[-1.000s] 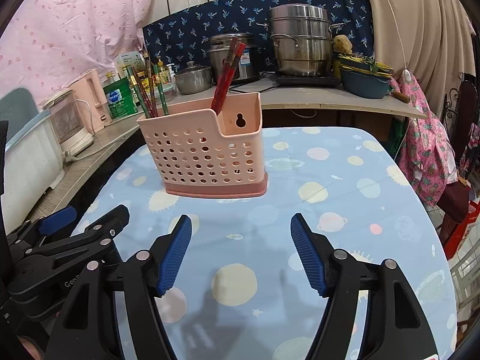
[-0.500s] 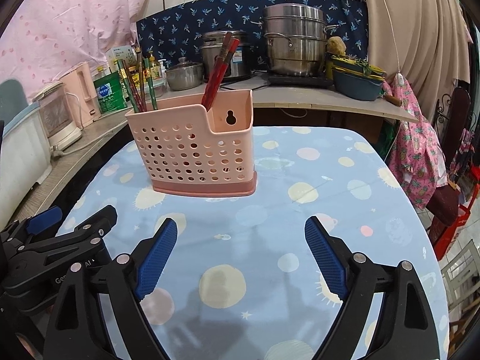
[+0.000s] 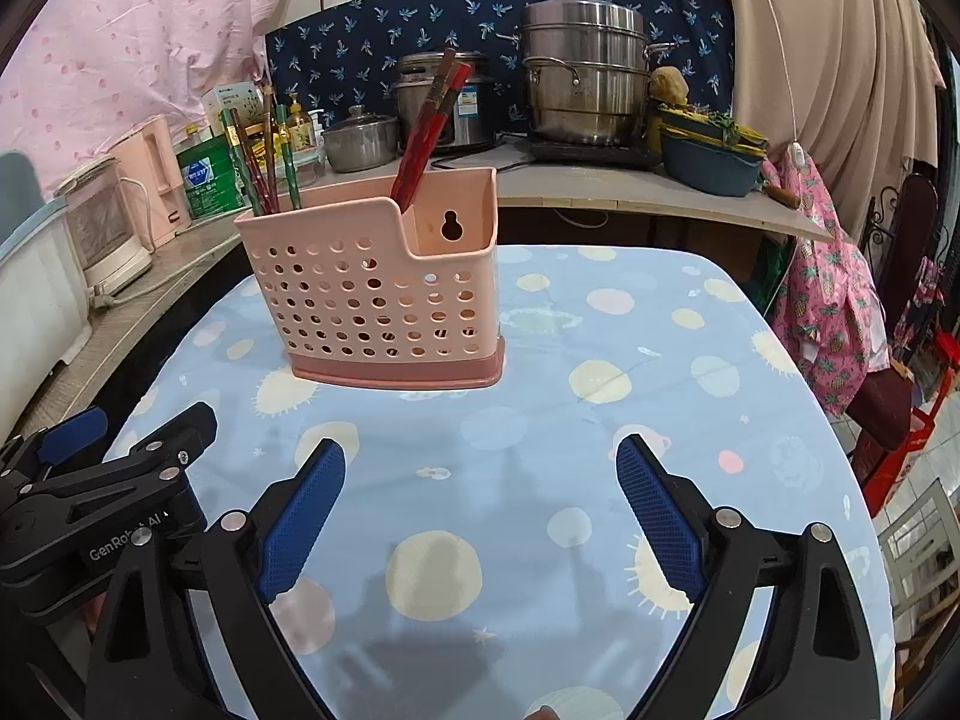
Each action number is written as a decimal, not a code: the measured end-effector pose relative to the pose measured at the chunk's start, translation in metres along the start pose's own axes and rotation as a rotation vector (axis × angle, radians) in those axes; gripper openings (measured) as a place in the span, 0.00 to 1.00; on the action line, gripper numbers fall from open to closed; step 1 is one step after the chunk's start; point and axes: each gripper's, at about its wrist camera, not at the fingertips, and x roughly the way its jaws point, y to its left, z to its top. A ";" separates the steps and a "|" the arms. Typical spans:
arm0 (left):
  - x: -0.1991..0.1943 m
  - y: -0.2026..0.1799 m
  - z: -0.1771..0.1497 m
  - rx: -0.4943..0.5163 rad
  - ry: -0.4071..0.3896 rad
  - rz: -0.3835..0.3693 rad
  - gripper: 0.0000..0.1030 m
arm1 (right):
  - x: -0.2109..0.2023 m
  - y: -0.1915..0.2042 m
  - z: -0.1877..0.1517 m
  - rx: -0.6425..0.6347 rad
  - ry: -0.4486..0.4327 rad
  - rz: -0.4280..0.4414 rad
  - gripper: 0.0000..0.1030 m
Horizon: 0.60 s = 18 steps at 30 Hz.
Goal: Organize utensils
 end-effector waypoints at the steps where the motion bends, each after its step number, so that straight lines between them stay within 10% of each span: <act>1: 0.000 0.000 0.001 0.001 -0.002 0.003 0.91 | 0.001 -0.001 0.000 0.003 0.002 0.002 0.87; 18: 0.007 -0.001 0.006 0.002 0.002 0.012 0.92 | 0.009 0.000 0.002 -0.012 0.026 -0.005 0.88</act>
